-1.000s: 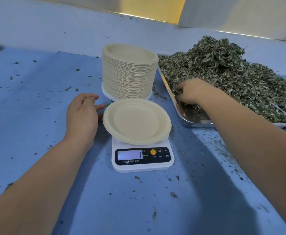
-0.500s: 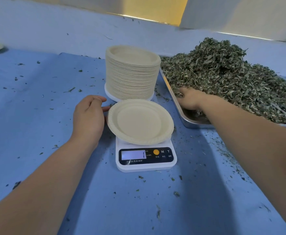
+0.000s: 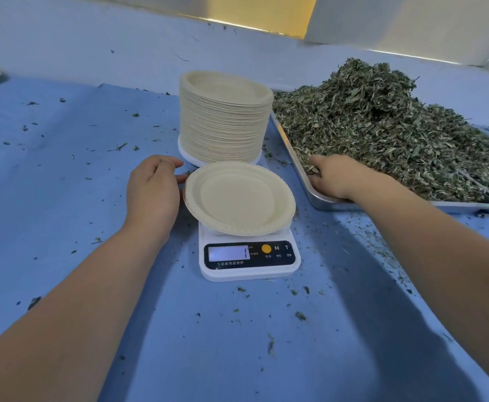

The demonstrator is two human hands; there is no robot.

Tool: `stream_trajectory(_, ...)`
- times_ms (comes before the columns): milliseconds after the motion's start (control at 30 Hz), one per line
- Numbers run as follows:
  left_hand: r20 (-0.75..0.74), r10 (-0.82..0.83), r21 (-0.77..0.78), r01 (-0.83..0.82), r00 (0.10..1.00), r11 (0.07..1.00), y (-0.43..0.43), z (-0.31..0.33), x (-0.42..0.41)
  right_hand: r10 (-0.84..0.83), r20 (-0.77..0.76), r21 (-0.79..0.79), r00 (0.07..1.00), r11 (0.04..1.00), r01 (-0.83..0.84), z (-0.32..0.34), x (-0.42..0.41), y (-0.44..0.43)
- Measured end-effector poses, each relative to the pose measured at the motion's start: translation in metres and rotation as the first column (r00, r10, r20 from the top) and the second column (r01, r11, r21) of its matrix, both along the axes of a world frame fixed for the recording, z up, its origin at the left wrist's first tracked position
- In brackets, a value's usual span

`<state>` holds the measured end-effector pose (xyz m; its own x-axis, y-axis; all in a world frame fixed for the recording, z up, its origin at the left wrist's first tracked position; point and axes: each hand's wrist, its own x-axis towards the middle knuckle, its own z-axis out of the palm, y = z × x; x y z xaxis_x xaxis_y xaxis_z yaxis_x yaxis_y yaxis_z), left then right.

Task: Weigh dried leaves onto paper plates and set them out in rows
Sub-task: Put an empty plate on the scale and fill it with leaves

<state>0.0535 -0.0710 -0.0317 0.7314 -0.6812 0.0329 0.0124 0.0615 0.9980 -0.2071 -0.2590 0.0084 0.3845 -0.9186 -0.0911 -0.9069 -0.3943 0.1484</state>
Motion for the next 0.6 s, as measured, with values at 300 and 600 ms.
stream_trajectory(300,-0.012,-0.006,-0.015,0.006,1.0,1.0,0.0,-0.001,0.001,0.106,0.343,-0.251,0.933,0.968,-0.018,0.021,-0.02,0.003)
stream_trajectory(600,-0.003,-0.011,-0.015,0.011,1.0,1.0,0.0,-0.001,0.0,0.097,0.559,-0.275,0.823,0.959,0.074,0.023,-0.023,-0.007)
